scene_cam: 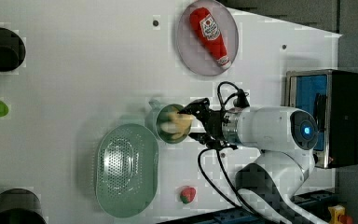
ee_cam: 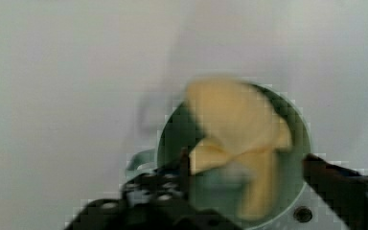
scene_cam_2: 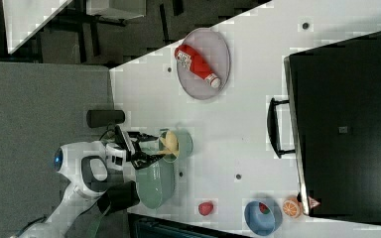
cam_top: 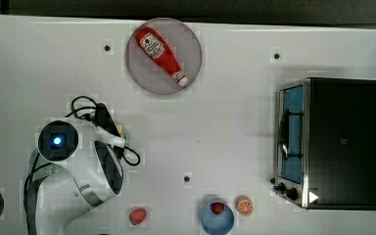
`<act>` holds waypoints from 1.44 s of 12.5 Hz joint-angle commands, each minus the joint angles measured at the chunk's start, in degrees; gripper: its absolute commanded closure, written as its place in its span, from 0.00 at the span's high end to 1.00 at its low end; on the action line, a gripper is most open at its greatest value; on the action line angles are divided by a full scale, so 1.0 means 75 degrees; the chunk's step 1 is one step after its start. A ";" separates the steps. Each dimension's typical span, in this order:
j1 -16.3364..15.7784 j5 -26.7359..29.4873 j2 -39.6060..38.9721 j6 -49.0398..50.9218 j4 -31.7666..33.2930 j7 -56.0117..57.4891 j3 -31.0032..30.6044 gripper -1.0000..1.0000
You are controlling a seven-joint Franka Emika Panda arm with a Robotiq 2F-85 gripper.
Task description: Pick Banana and place it in mug.
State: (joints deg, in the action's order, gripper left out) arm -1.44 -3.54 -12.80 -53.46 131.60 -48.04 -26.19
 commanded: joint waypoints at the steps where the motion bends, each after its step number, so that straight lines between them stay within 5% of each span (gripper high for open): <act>1: -0.0018 0.0095 0.0253 0.0100 0.0058 -0.0427 -0.0114 1.00; 6: 0.0114 0.0121 0.1346 0.0637 -0.0184 -0.0317 0.0251 1.00; 11: 0.0324 0.0123 0.2910 0.3348 -0.1114 0.2617 0.1663 1.00; 18: 0.0381 0.0123 0.3234 0.5300 -0.2726 0.5636 0.3647 1.00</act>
State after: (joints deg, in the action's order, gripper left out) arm 0.96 -3.75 13.51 -15.48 110.51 -13.15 1.57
